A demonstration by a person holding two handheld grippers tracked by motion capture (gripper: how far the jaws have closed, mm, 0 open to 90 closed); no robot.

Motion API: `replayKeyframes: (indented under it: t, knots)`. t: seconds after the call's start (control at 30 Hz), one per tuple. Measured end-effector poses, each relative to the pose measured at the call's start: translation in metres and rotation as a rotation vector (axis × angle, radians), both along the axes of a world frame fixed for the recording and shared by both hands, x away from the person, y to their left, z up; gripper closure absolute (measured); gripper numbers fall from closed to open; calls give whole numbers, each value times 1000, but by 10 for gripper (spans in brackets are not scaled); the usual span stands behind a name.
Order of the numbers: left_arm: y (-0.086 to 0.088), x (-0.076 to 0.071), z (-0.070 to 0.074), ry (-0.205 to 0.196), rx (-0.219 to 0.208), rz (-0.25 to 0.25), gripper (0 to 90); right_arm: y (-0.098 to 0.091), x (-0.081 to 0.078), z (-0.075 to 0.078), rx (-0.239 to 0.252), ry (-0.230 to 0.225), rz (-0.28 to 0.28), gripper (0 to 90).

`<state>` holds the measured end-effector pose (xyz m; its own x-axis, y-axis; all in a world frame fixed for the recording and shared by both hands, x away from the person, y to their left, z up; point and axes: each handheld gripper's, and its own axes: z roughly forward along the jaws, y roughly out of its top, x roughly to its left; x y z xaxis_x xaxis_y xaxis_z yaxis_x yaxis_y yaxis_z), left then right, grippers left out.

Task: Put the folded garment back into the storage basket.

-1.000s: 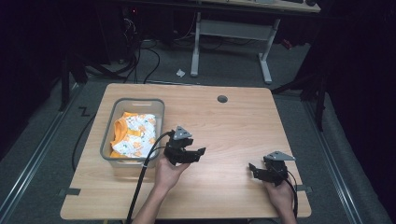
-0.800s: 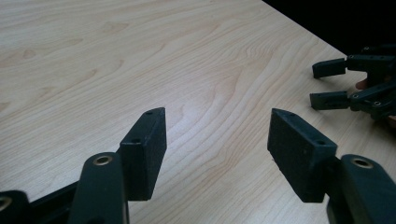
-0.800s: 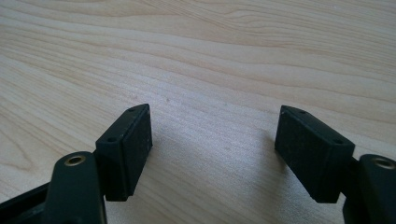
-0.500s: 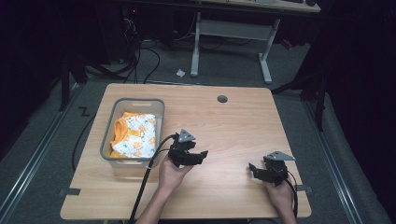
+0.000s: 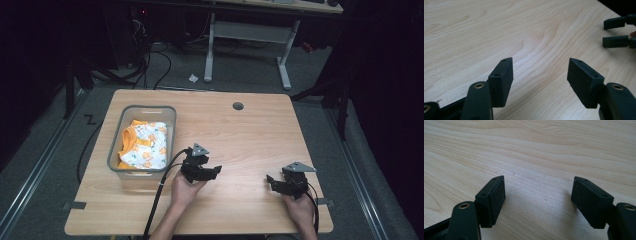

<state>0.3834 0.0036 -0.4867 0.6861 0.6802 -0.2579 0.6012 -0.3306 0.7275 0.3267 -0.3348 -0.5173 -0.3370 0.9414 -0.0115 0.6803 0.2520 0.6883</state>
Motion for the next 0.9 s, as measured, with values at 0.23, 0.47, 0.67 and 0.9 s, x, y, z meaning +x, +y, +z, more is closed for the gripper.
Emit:
replayKeyframes:
  t: [0.23,0.47,0.67,0.9]
  knots:
    - [-3,0,-11,0,37,9,381,0,0,0,0,0,0,276]
    - [-5,2,-21,3,81,16,380,0,0,0,0,0,0,276]
    - [-7,2,-26,-10,126,18,375,0,0,0,0,0,0,276]
    - [-8,1,-31,-26,145,27,364,0,0,0,-2,-2,3,276]
